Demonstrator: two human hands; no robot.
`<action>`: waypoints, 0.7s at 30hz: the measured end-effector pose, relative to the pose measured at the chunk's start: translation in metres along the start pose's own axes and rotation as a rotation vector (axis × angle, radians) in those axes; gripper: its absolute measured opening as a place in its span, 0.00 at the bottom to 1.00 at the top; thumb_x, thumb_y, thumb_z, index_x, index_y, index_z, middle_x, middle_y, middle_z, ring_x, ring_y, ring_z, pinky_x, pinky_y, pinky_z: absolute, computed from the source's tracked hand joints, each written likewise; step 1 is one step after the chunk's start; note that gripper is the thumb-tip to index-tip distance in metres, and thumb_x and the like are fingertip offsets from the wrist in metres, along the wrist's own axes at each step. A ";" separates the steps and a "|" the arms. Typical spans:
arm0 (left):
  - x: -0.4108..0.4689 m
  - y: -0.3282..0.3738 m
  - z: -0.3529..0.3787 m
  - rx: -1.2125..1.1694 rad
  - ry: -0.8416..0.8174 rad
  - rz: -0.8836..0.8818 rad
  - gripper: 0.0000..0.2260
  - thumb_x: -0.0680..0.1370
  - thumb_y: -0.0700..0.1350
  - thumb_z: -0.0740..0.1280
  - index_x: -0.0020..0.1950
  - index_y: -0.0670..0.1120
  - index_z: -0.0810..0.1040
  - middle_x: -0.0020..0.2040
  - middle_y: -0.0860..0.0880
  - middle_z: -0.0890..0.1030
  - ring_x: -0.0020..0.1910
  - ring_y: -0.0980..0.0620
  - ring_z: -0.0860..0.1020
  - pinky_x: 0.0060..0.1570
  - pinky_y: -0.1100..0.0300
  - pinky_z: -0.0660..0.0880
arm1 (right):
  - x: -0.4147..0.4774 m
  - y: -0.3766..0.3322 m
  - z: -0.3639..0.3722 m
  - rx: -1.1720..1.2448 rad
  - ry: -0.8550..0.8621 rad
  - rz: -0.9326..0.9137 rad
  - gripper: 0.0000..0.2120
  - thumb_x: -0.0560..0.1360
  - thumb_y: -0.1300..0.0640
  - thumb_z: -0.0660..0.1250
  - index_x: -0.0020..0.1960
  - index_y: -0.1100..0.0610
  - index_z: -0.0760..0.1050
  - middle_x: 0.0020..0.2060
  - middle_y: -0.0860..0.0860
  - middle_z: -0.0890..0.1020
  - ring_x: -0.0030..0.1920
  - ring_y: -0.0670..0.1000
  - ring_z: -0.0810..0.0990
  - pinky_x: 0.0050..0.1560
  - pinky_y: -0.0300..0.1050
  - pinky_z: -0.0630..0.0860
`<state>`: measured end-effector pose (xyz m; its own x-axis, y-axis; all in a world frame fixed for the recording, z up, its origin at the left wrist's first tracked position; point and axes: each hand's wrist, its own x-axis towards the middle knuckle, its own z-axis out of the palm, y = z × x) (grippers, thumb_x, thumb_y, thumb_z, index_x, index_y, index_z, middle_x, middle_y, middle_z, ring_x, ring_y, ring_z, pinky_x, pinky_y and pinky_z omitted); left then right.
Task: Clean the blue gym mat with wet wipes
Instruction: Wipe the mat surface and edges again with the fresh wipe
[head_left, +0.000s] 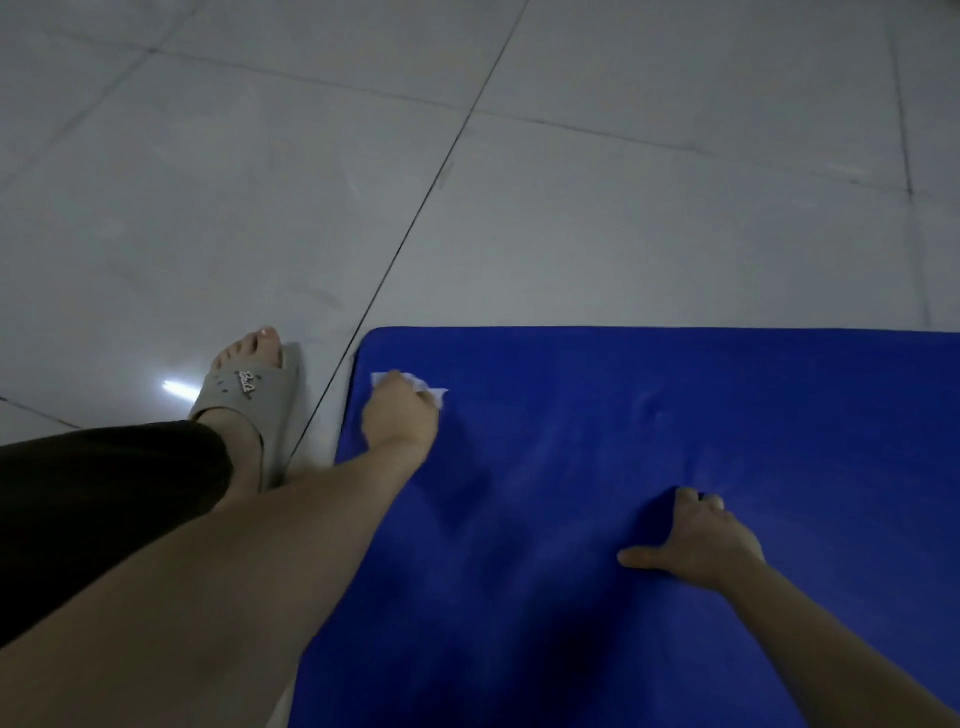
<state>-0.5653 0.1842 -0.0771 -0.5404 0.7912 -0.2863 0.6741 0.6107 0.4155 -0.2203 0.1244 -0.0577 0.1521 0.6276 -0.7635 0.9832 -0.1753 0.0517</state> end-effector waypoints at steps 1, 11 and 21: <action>-0.012 0.015 0.011 -0.015 -0.018 0.057 0.11 0.82 0.48 0.63 0.54 0.41 0.79 0.53 0.45 0.82 0.51 0.44 0.81 0.47 0.53 0.76 | 0.001 -0.001 0.000 0.001 0.017 -0.006 0.63 0.56 0.21 0.71 0.77 0.58 0.54 0.70 0.58 0.66 0.68 0.58 0.72 0.59 0.53 0.77; -0.085 0.110 0.084 0.205 -0.317 0.728 0.08 0.83 0.46 0.62 0.58 0.43 0.75 0.54 0.45 0.79 0.48 0.46 0.79 0.41 0.52 0.73 | 0.013 -0.001 -0.005 -0.016 0.012 -0.044 0.61 0.50 0.20 0.72 0.72 0.54 0.63 0.64 0.54 0.72 0.59 0.55 0.77 0.47 0.47 0.72; -0.006 -0.079 -0.029 0.200 -0.069 0.265 0.12 0.81 0.56 0.66 0.50 0.48 0.73 0.54 0.48 0.82 0.47 0.49 0.79 0.45 0.56 0.71 | 0.003 -0.007 -0.013 -0.035 -0.014 -0.039 0.65 0.52 0.19 0.70 0.76 0.57 0.58 0.71 0.57 0.69 0.68 0.56 0.73 0.59 0.52 0.75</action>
<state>-0.6301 0.1301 -0.0828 -0.3030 0.9193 -0.2513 0.8755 0.3727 0.3077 -0.2251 0.1378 -0.0519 0.1123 0.6228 -0.7743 0.9913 -0.1244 0.0437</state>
